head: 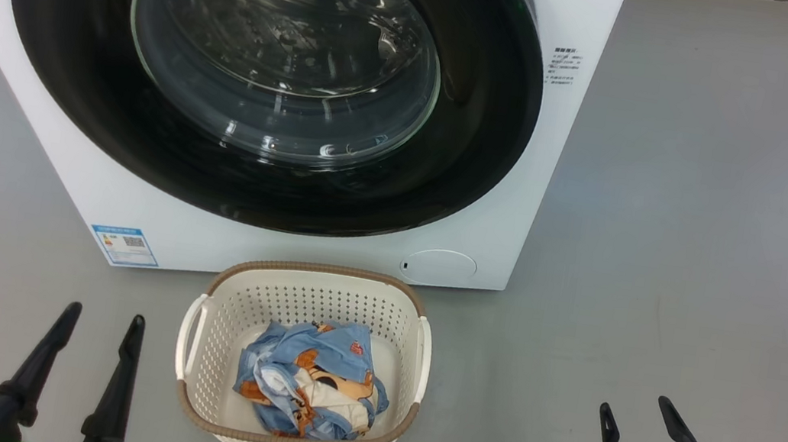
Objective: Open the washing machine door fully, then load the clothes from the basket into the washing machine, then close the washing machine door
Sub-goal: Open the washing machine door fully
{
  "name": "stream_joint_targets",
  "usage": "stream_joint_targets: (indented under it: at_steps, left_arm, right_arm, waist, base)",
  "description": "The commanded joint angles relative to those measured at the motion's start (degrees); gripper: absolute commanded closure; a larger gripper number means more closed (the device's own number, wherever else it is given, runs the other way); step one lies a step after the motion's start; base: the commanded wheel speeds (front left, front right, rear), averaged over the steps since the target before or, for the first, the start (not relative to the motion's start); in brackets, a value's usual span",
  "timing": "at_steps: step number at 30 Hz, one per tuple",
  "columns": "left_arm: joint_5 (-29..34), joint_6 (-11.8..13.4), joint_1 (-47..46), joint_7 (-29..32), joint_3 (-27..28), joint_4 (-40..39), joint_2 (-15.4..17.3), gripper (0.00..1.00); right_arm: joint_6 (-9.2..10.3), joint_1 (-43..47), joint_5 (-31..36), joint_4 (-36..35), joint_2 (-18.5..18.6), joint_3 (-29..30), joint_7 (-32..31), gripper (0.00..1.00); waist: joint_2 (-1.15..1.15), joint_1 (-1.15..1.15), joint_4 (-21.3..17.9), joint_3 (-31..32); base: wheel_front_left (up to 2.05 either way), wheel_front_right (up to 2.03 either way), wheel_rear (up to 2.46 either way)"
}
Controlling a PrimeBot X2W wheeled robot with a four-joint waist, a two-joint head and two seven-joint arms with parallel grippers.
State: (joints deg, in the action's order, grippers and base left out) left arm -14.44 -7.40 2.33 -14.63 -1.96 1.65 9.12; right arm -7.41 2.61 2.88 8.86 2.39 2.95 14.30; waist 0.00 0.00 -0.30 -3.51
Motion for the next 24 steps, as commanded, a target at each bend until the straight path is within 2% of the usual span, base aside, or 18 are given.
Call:
stream_joint_targets:
  at_steps: [1,15,20,22,24]
  left_arm:
    - [-0.2,-0.1,-2.3,-0.4,2.5,-1.9,0.8,0.00]
    - [-0.3,-0.1,-0.6,-0.4,4.3,-2.8,0.1,0.00]
    - [-0.6,-0.1,0.9,-0.4,5.6,-3.8,-0.4,0.00]
    - [-0.8,-0.1,1.4,-0.4,6.1,-4.2,-0.4,0.00]
    - [-1.0,-0.1,1.9,-0.4,6.5,-4.6,-0.4,0.00]
  right_arm:
    - [-0.08,-1.8,-1.3,-1.4,0.5,-1.5,0.7,0.00]
    - [-0.08,-1.8,-3.8,-1.9,0.5,-0.6,0.7,0.00]
    - [-0.08,-1.9,-9.5,-2.3,0.5,1.3,0.7,0.00]
    - [-0.08,-2.1,-12.8,-2.2,0.5,2.5,0.7,0.44]
    - [-0.08,-2.2,-15.1,-2.3,0.5,3.7,0.7,0.64]
  waist:
    - [0.00,0.00,-0.1,0.0]
    - [0.00,0.00,-1.0,0.6]
    - [0.00,0.00,-1.7,0.2]
    - [0.00,0.00,-2.0,-0.1]
    - [0.00,0.00,-2.3,-0.6]
  base:
    - [0.00,0.00,0.00]
    - [0.00,0.00,0.00]
    - [0.00,0.00,0.00]
    - [0.00,0.00,0.00]
    - [0.00,0.00,0.00]
